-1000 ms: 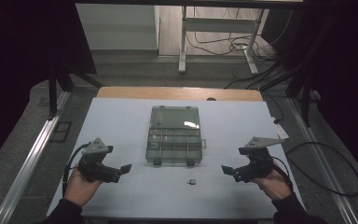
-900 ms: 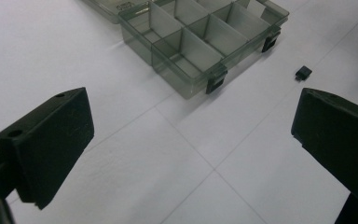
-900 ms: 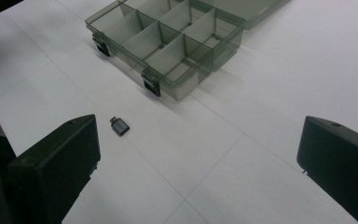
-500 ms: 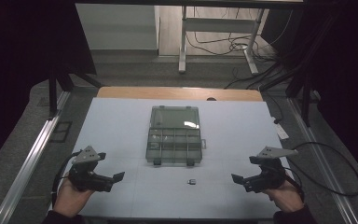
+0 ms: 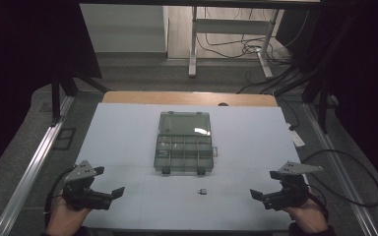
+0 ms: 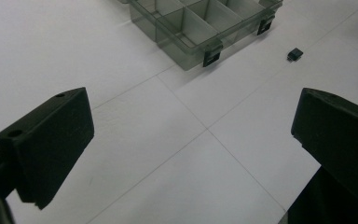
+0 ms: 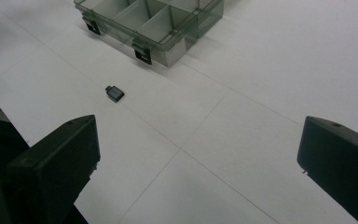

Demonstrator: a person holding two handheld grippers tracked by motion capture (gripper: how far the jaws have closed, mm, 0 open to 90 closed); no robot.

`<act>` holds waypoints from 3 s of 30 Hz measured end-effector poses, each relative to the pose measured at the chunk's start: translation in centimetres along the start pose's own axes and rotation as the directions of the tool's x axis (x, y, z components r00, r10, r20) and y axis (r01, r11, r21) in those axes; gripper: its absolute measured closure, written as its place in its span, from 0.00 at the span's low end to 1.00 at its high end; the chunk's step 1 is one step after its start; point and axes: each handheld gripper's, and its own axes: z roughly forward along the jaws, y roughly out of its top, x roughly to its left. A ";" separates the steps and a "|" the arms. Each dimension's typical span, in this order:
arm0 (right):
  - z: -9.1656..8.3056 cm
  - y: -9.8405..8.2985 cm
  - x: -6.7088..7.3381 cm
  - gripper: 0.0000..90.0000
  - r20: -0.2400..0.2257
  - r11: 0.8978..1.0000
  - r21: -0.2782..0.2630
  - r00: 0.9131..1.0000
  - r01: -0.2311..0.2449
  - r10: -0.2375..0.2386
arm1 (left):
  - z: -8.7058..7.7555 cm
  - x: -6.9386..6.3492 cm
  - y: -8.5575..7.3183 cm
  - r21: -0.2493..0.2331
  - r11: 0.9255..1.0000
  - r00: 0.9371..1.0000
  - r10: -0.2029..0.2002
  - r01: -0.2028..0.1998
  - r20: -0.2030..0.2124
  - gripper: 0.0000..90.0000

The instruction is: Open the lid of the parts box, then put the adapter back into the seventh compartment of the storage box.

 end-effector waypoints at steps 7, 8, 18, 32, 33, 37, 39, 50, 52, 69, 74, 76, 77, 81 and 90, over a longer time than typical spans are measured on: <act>-0.4 -0.1 0.2 0.00 0.017 1.000 0.023 1.000 0.014 -0.014 | -0.8 -0.3 -0.5 -0.021 1.000 1.000 -0.004 0.004 -0.012 0.00; -0.4 -0.1 0.2 0.00 0.018 1.000 0.025 1.000 0.013 -0.013 | -0.8 -0.3 -0.5 -0.022 1.000 1.000 -0.005 0.004 -0.012 0.00; -0.3 -0.1 0.2 0.00 0.017 0.999 0.032 1.000 0.017 -0.017 | -0.6 -0.2 -0.5 -0.005 1.000 1.000 -0.007 0.007 -0.012 0.00; 0.2 0.2 0.5 0.00 0.006 0.999 0.028 1.000 0.028 -0.028 | -0.7 -0.6 -0.4 0.000 1.000 1.000 0.005 -0.005 0.002 0.00; 0.2 0.2 0.5 0.00 0.006 0.999 0.028 1.000 0.028 -0.028 | -0.7 -0.6 -0.4 0.000 1.000 1.000 0.005 -0.005 0.002 0.00; 0.6 0.4 0.8 0.00 -0.011 0.998 0.029 0.998 0.055 -0.055 | -0.7 -0.7 -0.3 0.006 1.000 1.000 0.019 -0.019 -0.004 0.00; 0.8 0.5 0.9 0.00 -0.016 0.997 0.034 0.997 0.070 -0.070 | -0.8 -0.8 -0.4 0.006 1.000 1.000 0.015 -0.015 -0.002 0.00; 2.0 1.4 1.4 0.00 -0.055 0.998 0.029 0.997 0.064 -0.063 | -0.9 -0.8 -0.4 0.005 1.000 1.000 0.012 -0.012 0.005 0.00; 2.3 1.6 1.5 0.00 -0.057 0.997 0.031 0.996 0.073 -0.072 | -0.9 -0.8 -0.4 0.005 1.000 1.000 0.012 -0.012 0.007 0.00; 5.3 3.3 3.2 0.00 -0.115 0.991 0.073 0.988 0.108 -0.099 | -0.7 -0.9 -0.4 0.016 1.000 1.000 0.022 -0.022 0.005 0.00; 6.3 3.8 3.6 0.00 -0.124 0.989 0.091 0.987 0.117 -0.106 | -0.8 -0.9 -0.4 0.013 1.000 1.000 0.018 -0.018 0.006 0.00; 6.5 3.9 3.7 0.00 -0.125 0.988 0.095 0.986 0.121 -0.109 | -0.8 -0.9 -0.4 0.013 1.000 1.000 0.018 -0.018 0.007 0.00; 6.8 4.0 3.8 0.00 -0.126 0.987 0.102 0.986 0.122 -0.109 | -0.8 -0.9 -0.4 0.013 1.000 1.000 0.018 -0.018 0.007 0.00; 7.7 4.4 4.2 0.00 -0.122 0.983 0.128 0.986 0.132 -0.116 | -0.8 -0.8 -0.4 0.013 1.000 1.000 0.018 -0.018 0.008 0.00; 9.8 5.3 5.4 0.00 -0.135 0.968 0.179 0.979 0.174 -0.151 | -0.8 -0.8 -0.4 0.011 1.000 1.000 0.018 -0.018 0.011 0.00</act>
